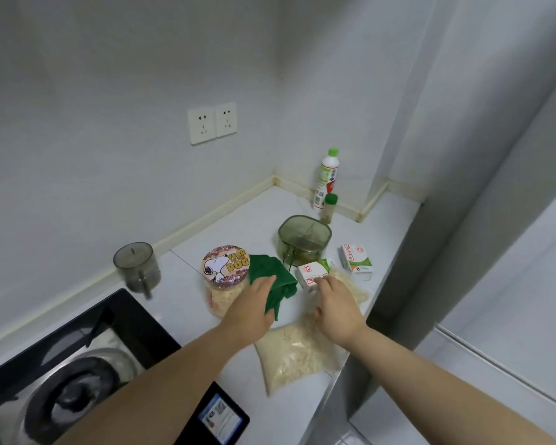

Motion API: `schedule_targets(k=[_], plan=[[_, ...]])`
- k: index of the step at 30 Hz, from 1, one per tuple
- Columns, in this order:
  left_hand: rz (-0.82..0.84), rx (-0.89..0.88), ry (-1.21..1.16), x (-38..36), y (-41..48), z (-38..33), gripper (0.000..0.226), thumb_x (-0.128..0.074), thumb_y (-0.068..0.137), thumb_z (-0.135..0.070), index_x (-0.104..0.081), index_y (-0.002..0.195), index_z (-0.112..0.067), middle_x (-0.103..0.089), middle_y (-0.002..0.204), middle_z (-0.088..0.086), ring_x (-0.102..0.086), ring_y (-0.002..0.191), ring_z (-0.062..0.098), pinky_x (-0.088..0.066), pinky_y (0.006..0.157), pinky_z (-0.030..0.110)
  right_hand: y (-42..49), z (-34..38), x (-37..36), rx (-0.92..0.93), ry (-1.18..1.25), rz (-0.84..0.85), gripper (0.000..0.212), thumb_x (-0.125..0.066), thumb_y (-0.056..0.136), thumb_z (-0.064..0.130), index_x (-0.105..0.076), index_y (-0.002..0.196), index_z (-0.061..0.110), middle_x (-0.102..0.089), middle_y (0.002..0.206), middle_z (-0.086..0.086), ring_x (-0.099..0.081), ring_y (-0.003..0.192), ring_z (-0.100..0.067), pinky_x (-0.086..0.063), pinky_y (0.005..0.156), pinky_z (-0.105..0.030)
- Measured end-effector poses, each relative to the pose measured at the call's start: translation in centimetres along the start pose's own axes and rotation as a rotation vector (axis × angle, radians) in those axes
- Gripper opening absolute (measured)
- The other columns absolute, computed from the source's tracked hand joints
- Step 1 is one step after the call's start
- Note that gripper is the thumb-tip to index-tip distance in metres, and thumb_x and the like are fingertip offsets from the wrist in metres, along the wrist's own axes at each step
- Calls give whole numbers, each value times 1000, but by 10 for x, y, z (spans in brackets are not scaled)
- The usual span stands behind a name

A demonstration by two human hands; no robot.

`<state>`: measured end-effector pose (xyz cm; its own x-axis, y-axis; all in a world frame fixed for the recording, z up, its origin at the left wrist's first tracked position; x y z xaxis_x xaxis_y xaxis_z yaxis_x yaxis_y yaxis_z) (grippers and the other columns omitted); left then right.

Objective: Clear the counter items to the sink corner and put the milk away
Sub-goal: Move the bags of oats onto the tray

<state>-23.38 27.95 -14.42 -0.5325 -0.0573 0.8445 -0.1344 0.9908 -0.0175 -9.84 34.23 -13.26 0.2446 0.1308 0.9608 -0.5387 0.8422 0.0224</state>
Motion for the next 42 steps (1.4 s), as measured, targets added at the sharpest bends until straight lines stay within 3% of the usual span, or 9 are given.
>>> schedule_targets(k=[17, 19, 21, 24, 26, 28, 34, 39, 42], plan=[[-67, 184, 92, -24, 158, -23, 62, -53, 91, -20, -26, 146, -17, -32, 148, 0, -36, 132, 17, -33, 109, 27, 152, -117, 22, 64, 98, 28, 41, -53, 90, 15, -45, 130, 14, -47, 132, -3, -44, 120, -19, -38, 100, -27], [-97, 213, 109, -27, 162, -21, 45, -52, 92, -22, -41, 135, -16, -44, 130, 0, -46, 115, 15, -41, 92, 21, 162, -130, 20, 34, 52, 39, 28, -49, 93, 18, -51, 121, 15, -50, 124, -4, -48, 113, -18, -42, 92, -26], [-57, 253, 124, -41, 161, -17, 11, -49, 92, -22, -55, 102, -19, -51, 101, -1, -51, 93, 15, -39, 69, 18, 166, -139, 10, -2, -28, 119, 18, -44, 95, 24, -56, 105, 15, -57, 110, -5, -55, 103, -18, -43, 77, -24], [91, 296, 108, -73, 152, -13, 23, -45, 91, -20, -45, 68, -22, -47, 71, -6, -49, 75, 17, -29, 52, 21, 158, -144, -22, -35, -112, 373, 30, -43, 97, 34, -56, 115, 14, -61, 115, -4, -59, 108, -20, -46, 85, -28], [172, 309, 73, -91, 147, -16, 12, -47, 92, -25, -56, 84, -21, -60, 86, -3, -54, 82, 17, -41, 61, 23, 151, -149, -36, -61, -145, 441, 35, -44, 97, 36, -52, 123, 14, -58, 124, -4, -56, 114, -22, -45, 96, -31], [197, 348, 12, -101, 144, -18, 27, -49, 93, -35, -57, 112, -18, -63, 109, 1, -58, 96, 20, -49, 79, 29, 151, -151, -39, -69, -147, 412, 36, -44, 97, 35, -51, 125, 14, -58, 126, -5, -56, 116, -22, -44, 97, -32], [223, 480, -160, -131, 133, -15, 33, -63, 81, -51, -48, 87, -22, -56, 92, -5, -54, 85, 14, -41, 69, 28, 145, -147, -45, 7, 28, 391, 21, -48, 95, 20, -53, 114, 14, -61, 114, -4, -58, 102, -18, -42, 81, -22], [299, 479, -348, -149, 125, -17, 68, -67, 73, -58, -51, 125, -19, -56, 123, -6, -54, 111, 13, -46, 93, 27, 148, -145, -30, 8, 248, 294, 19, -52, 87, 6, -59, 102, 14, -62, 103, -2, -54, 90, -13, -40, 77, -20], [283, 490, -498, -143, 121, -17, 54, -74, 75, -45, -55, 120, -23, -60, 119, -8, -56, 108, 11, -45, 95, 25, 150, -135, -20, 6, 450, 295, 21, -55, 80, -2, -61, 90, 16, -61, 81, 3, -57, 79, -12, -43, 65, -14]])
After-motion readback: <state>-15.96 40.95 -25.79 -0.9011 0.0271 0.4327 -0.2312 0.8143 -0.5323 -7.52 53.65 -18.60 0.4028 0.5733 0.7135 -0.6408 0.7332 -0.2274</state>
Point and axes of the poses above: each hand's wrist, its own y-axis towards the middle knuckle, its own x-axis out of the back of the hand, z = x × y, the point moved 9 cm from there along y, towards the middle knuckle
